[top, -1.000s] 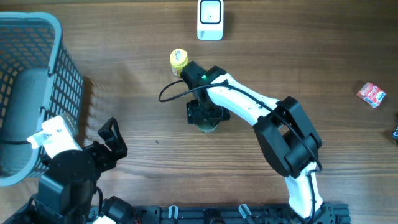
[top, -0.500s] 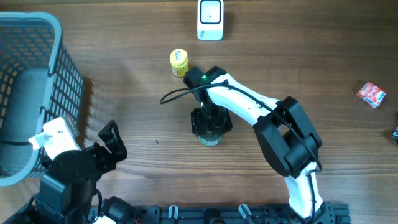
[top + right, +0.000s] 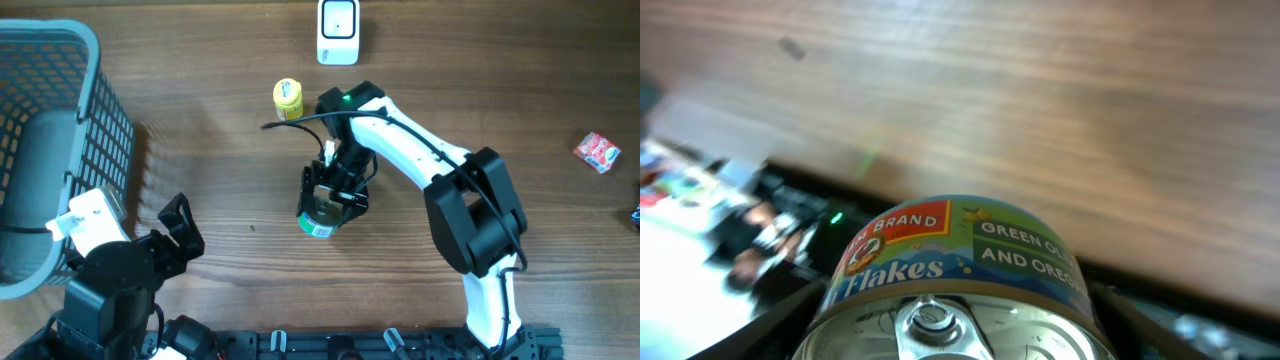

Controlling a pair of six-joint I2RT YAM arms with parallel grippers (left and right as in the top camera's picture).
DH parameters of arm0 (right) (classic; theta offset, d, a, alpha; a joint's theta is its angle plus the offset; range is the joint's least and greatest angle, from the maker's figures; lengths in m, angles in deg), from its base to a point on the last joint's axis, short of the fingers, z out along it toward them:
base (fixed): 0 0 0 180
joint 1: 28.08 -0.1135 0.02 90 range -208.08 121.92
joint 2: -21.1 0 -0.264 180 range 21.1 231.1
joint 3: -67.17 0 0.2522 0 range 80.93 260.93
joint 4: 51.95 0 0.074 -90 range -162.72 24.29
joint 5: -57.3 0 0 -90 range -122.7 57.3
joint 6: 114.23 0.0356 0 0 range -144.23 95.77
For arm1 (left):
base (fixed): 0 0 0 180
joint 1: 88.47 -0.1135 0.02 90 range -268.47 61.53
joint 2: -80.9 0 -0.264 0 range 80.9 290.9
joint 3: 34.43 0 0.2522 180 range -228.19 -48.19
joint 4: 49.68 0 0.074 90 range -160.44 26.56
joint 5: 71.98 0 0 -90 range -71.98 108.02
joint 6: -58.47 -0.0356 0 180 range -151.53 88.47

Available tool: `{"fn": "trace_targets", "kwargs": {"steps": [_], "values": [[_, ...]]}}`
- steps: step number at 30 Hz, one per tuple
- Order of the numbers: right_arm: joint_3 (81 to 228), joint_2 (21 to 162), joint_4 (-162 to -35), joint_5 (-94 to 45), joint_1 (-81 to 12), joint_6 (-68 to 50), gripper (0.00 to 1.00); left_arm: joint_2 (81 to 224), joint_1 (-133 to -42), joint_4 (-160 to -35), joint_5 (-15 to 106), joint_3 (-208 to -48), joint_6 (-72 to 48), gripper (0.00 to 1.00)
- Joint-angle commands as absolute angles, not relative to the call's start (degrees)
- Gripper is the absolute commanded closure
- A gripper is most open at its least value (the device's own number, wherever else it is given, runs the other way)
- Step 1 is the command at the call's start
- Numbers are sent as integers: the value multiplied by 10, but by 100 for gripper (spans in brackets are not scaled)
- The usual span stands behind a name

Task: Scan the item barcode
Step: 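Grasp the tuna can with the right gripper and open the left gripper, then lift the tuna can with the right gripper up to the scanner face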

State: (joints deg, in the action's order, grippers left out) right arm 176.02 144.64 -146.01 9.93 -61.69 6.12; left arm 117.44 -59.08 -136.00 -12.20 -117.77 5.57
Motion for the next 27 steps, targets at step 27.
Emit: {"fn": "trace_targets", "kwargs": {"steps": [27], "values": [[1772, 1454, -1556, 180, -595, 27, 45, 1176, -594, -1349, -136, -1173, 49, 0]]}}
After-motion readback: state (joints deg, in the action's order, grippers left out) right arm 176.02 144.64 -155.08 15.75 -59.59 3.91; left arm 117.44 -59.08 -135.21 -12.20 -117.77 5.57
